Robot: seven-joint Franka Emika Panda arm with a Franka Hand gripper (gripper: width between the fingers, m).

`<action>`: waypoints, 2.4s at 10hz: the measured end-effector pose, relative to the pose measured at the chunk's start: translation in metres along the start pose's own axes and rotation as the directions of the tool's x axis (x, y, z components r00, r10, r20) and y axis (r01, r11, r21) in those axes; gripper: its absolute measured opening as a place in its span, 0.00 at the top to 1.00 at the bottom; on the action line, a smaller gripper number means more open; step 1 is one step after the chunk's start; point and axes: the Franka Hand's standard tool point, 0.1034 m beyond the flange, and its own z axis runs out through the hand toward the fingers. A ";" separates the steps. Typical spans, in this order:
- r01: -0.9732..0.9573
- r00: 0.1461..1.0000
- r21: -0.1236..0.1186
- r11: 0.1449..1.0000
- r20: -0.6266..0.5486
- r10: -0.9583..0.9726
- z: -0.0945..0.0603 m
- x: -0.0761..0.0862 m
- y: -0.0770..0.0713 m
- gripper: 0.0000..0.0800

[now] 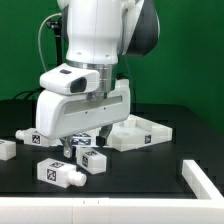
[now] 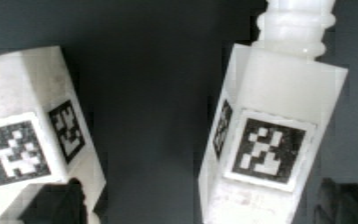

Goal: Assemble one leg

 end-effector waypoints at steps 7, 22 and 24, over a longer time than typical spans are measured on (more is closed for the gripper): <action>-0.135 0.991 0.039 0.990 0.016 0.134 0.031 -0.010 -0.023 0.19; -0.169 0.985 0.067 0.983 0.059 0.165 0.036 -0.090 -0.063 0.65; -0.157 0.987 0.068 0.985 0.057 0.153 0.036 -0.086 -0.066 0.65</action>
Offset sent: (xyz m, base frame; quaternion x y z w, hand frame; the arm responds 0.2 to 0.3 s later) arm 0.0013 0.0058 -0.0327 -0.0056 0.0179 0.0434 0.9989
